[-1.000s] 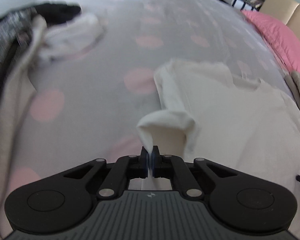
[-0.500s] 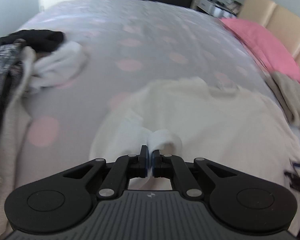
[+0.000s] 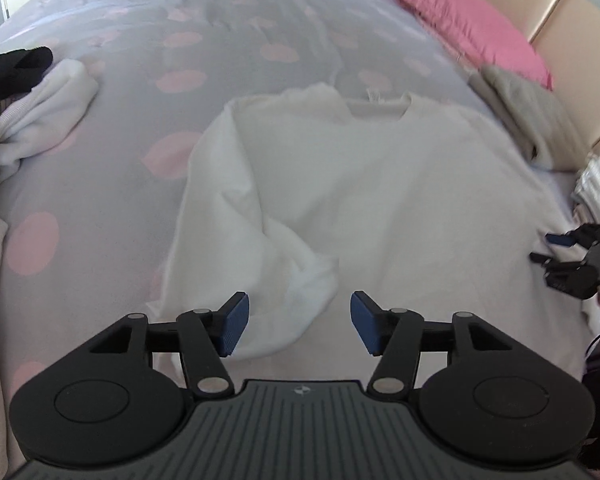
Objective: Fold clothes
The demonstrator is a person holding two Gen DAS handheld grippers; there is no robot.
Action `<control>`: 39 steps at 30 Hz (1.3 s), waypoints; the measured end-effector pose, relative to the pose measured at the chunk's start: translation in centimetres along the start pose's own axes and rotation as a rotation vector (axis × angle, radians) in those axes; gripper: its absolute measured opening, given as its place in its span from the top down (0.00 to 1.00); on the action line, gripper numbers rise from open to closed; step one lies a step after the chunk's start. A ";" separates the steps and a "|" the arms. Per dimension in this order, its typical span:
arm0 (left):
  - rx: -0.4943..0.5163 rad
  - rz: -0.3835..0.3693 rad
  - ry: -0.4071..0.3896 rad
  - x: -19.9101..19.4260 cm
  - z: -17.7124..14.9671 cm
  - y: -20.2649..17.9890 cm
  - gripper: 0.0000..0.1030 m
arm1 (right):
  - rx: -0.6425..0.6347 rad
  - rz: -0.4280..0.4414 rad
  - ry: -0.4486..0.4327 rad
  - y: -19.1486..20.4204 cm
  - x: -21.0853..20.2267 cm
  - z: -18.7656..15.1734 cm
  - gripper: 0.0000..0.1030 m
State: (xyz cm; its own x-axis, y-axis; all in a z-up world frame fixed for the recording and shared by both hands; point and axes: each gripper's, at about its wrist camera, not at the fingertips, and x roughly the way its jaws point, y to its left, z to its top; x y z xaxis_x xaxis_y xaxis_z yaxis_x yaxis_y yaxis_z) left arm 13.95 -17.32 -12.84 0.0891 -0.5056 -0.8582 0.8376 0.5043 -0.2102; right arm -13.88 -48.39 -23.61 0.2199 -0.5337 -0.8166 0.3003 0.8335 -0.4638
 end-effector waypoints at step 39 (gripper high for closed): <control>-0.351 0.671 -0.251 -10.4 -1.3 12.0 0.97 | -0.116 -0.066 -0.023 1.8 0.0 -0.2 0.56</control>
State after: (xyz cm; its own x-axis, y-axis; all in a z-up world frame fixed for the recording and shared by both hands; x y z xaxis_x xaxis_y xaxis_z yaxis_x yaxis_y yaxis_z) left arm 22.38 -5.11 -7.02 0.6681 -0.1372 -0.7314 0.3468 0.9270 0.1429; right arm -13.48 -46.87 -24.51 0.2245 -0.5901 -0.7755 0.2060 0.8066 -0.5541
